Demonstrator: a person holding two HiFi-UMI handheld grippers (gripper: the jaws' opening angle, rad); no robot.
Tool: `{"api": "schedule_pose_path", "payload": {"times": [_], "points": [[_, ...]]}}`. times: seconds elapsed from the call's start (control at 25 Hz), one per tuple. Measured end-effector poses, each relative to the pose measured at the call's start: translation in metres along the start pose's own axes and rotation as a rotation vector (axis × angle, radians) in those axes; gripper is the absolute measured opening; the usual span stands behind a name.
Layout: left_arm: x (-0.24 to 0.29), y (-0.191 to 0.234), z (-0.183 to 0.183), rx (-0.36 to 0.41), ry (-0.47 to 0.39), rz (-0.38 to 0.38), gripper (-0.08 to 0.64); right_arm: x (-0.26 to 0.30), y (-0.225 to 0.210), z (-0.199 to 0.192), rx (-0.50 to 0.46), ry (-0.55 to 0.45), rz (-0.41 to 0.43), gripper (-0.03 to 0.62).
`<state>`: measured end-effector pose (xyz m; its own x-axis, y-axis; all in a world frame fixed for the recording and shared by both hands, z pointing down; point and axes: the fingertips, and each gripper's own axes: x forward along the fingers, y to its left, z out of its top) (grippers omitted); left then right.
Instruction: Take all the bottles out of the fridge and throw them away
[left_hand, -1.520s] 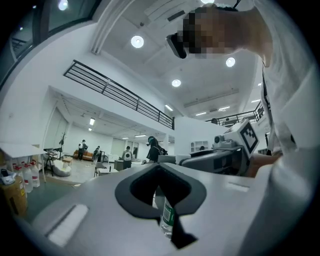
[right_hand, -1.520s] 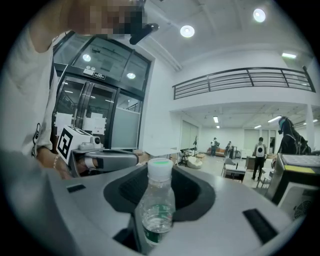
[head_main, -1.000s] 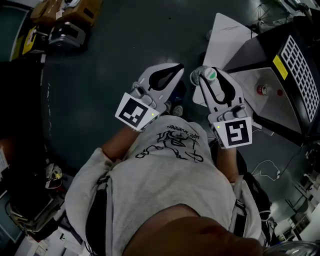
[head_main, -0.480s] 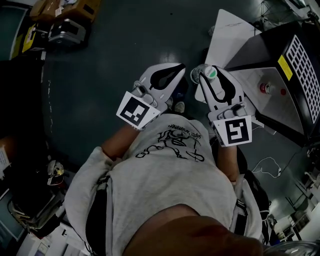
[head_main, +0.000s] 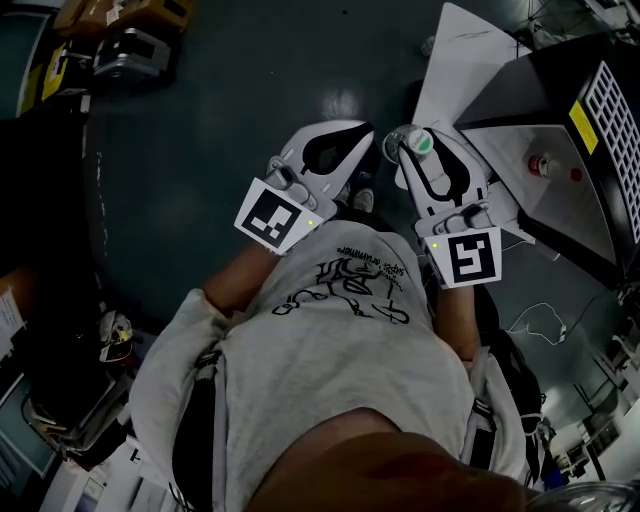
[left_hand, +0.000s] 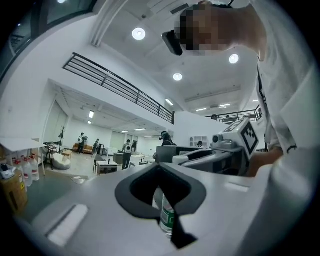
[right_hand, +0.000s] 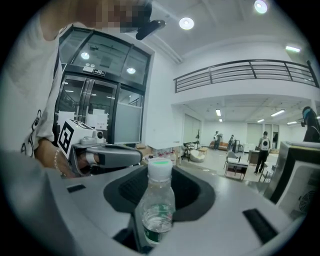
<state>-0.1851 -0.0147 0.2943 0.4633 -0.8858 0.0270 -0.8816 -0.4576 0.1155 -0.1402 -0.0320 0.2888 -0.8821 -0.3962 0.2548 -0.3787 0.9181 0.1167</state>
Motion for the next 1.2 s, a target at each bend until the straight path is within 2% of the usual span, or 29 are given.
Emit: {"api": "schedule_pose_path", "payload": {"times": [1.2], "points": [[-0.014, 0.0, -0.065, -0.042, 0.094, 0.027, 0.008, 0.017, 0.031, -0.068, 0.038, 0.055, 0.042, 0.15]]}}
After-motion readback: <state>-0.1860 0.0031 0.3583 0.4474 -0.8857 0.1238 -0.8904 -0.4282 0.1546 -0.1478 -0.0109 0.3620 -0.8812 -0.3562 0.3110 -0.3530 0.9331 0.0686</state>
